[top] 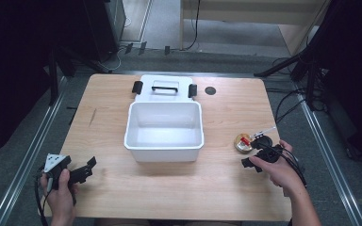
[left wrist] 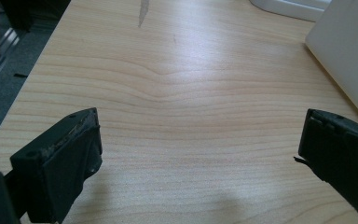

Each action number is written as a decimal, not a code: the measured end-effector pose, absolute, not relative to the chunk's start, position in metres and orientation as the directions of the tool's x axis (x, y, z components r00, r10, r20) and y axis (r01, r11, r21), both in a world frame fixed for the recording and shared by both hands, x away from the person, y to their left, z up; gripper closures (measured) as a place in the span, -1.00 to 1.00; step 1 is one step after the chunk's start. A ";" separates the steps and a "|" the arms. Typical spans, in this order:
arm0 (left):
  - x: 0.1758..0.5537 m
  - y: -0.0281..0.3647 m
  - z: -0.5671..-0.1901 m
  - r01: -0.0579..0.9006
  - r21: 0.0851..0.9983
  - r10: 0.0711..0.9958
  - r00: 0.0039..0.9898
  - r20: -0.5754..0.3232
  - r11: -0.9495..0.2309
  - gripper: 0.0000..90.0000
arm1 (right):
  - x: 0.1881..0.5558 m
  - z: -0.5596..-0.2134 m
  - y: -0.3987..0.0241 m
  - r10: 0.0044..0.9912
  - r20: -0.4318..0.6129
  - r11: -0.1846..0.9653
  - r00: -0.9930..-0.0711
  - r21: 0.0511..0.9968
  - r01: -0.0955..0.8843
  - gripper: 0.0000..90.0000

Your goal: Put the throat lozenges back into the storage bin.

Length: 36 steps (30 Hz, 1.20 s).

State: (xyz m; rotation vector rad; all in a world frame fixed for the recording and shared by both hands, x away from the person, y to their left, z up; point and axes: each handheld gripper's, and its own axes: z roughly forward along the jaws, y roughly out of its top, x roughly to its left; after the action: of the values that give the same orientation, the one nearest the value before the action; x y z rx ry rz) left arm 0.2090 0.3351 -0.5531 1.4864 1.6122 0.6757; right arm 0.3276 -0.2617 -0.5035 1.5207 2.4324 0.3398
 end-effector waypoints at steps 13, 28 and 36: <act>0.209 0.335 -0.553 0.537 0.828 0.977 0.034 -0.212 0.161 -1.00 | 0.356 -0.492 -0.247 0.920 -0.077 0.392 -0.385 0.241 0.888 -0.88; 0.209 0.335 -0.553 0.539 0.826 0.976 0.035 -0.215 0.162 -1.00 | 0.387 -0.493 -0.232 0.939 -0.069 0.343 -0.336 0.151 0.927 -0.87; 0.210 0.336 -0.553 0.537 0.827 0.975 0.037 -0.217 0.164 -1.00 | 0.400 -0.499 -0.224 0.951 -0.087 0.305 -0.296 0.125 0.944 -0.81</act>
State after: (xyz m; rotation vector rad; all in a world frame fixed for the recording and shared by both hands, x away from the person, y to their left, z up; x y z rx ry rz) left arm 0.2096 0.3358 -0.5534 1.4828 1.6125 0.6665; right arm 0.4002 -0.2243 -0.4987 1.7701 2.4174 0.0739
